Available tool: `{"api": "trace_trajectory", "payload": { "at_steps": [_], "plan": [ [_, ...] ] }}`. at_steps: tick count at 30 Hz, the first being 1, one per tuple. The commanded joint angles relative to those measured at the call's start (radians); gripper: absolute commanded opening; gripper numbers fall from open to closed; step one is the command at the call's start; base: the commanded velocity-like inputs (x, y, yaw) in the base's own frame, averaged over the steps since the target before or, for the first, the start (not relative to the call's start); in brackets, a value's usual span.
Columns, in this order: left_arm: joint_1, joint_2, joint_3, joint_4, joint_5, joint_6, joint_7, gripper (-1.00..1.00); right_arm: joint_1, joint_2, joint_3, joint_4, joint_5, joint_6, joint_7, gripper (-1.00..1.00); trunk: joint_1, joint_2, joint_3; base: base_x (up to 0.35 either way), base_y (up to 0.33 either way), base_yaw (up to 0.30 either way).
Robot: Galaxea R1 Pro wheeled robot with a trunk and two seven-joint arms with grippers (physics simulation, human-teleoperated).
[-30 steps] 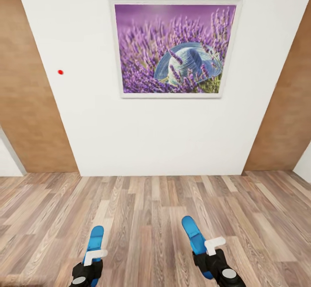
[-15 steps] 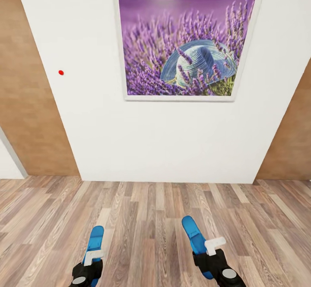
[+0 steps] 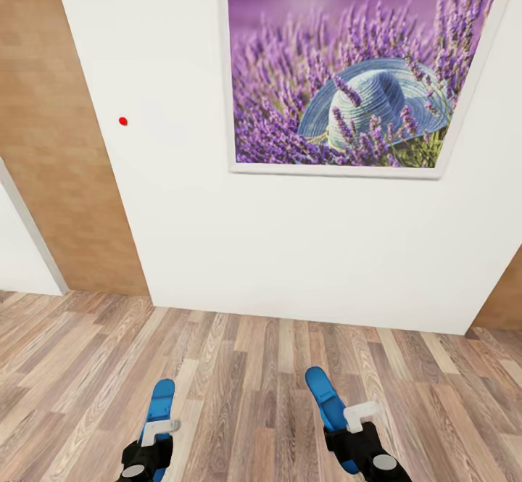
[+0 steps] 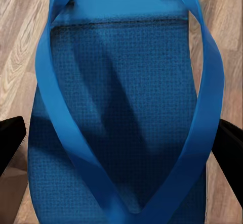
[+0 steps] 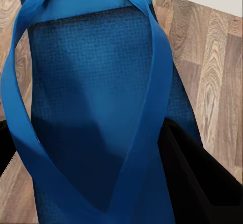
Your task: In the bedroom, move the book from the bed onto either nightstand, and place the two sandals side by side next to the bed.
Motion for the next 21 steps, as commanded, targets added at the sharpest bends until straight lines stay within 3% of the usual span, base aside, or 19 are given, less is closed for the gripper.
{"api": "trace_trajectory", "payload": {
  "at_steps": [1,21],
  "plan": [
    [-0.001,-0.001,-0.009,-0.001,0.006,-0.002,0.005,-1.00,-0.001,-0.001,0.004,0.001,0.000,0.006,-0.009,-1.00,0.001,-0.001,-0.001,0.339,0.000,0.271],
    [-0.001,-0.006,-0.010,-0.001,0.006,-0.002,0.005,-1.00,-0.001,-0.001,0.005,0.015,0.001,0.006,-0.009,-1.00,0.001,-0.001,-0.001,0.339,0.000,0.287]
  ]
}}
